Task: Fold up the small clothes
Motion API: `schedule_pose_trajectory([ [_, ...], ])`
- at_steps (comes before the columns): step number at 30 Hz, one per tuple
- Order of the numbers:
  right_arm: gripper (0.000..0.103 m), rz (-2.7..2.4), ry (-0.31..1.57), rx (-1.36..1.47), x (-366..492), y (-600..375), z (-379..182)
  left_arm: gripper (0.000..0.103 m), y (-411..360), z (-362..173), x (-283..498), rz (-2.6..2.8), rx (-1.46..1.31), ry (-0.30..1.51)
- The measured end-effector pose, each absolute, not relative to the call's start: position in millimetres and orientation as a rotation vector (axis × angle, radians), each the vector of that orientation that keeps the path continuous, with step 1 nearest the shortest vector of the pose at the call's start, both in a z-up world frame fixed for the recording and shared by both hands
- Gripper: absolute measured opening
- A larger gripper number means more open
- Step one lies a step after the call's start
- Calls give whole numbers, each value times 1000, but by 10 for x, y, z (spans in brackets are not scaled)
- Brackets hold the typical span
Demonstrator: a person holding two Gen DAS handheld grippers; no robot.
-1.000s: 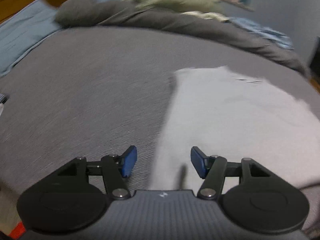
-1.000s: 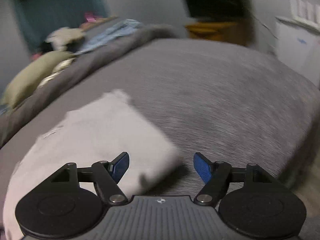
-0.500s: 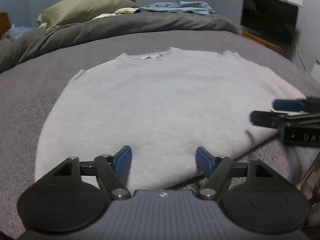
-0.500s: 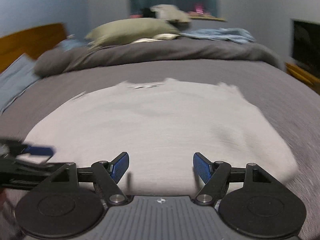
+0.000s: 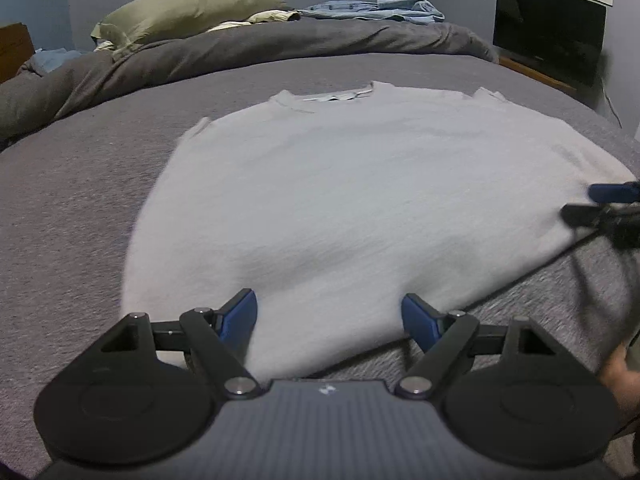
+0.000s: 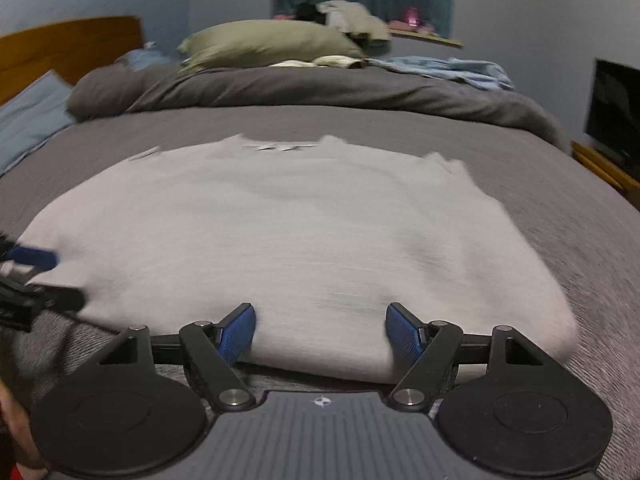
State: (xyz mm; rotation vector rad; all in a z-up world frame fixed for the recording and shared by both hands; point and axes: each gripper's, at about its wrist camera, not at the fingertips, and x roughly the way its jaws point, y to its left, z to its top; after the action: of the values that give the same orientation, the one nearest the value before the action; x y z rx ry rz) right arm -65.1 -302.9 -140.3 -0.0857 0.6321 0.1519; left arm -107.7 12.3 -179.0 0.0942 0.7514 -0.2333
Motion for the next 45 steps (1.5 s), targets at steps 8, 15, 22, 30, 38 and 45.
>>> schedule_pose_trajectory([
  [8,71,81,635,-45,-753,-3391,-1407,81,359,-1729,-1173,-160,121,768],
  [15,76,-71,684,205,-878,-3779,-1312,84,590,-1495,-1090,-17,-30,742],
  [22,84,-172,694,325,-817,-3965,-1362,88,333,-1524,-860,-35,25,786],
  [30,87,-279,727,493,-466,-4209,-1635,94,312,-1686,-756,-19,-1,838],
  [38,86,-294,766,606,-524,-4206,-1550,97,327,-1704,-670,-5,-16,831],
  [45,87,-251,818,717,-745,-4078,-1616,97,158,-1462,-437,-50,33,683],
])
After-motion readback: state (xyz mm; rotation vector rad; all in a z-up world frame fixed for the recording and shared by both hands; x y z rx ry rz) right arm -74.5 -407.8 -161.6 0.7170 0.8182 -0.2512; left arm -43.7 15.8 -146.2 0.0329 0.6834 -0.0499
